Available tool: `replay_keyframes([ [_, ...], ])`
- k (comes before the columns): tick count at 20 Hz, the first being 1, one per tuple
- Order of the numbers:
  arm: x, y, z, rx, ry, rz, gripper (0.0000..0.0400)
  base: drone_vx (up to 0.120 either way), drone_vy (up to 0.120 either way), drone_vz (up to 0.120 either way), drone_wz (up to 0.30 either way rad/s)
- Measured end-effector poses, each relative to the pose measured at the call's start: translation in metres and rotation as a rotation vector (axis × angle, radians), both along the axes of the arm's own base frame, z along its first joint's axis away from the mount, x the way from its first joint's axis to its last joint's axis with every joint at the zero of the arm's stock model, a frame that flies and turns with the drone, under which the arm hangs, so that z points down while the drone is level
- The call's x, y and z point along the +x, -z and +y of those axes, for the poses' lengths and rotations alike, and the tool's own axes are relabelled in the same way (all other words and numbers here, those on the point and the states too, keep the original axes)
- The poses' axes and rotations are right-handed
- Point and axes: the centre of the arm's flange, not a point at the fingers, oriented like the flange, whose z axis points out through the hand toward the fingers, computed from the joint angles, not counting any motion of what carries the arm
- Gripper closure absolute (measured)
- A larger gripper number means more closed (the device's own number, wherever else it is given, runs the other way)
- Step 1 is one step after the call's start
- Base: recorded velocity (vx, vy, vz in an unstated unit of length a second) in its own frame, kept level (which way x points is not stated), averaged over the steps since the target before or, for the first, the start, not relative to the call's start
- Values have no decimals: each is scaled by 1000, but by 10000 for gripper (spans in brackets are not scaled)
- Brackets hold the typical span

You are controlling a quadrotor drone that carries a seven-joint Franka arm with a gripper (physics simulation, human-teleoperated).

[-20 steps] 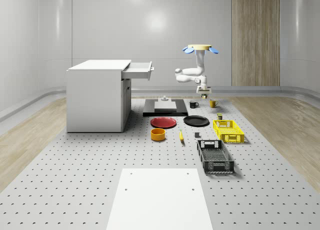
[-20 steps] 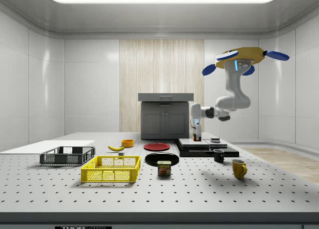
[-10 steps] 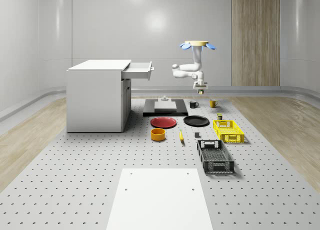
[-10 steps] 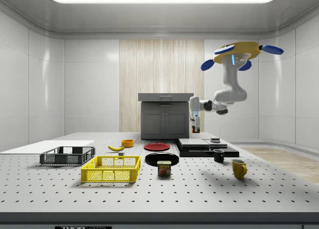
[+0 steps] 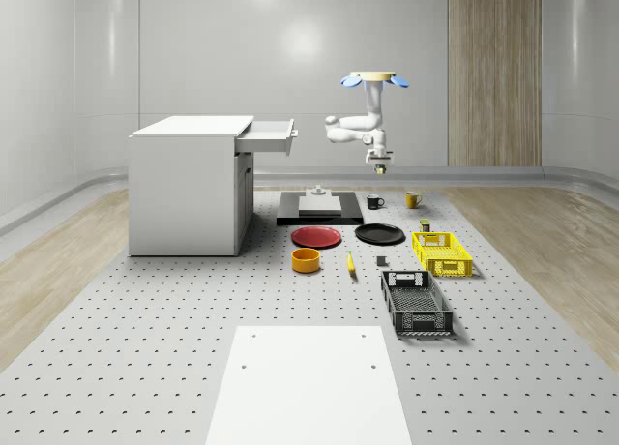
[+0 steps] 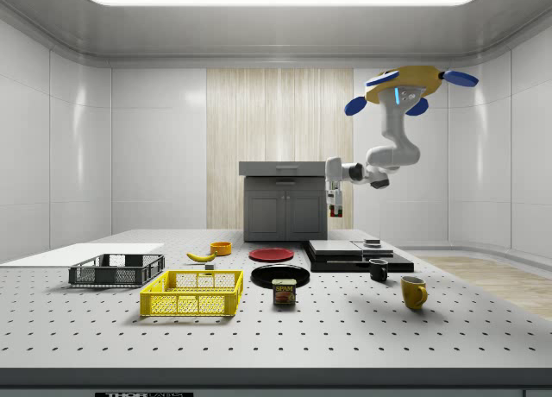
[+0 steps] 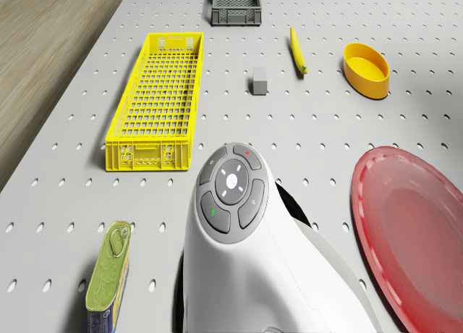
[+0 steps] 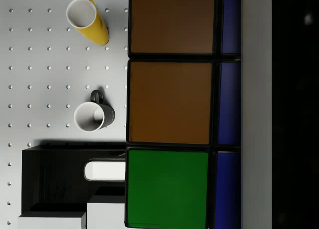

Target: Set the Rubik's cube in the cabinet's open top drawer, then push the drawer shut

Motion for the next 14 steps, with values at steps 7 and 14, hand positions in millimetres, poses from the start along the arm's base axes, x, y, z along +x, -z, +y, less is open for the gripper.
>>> replay_keyframes([
  [7, 0, 0, 0, 0, 0, 0, 80, 0, -120, 120, 0],
  [14, 0, 0, 0, 0, 0, 0, 80, 69, -120, 120, 0],
])
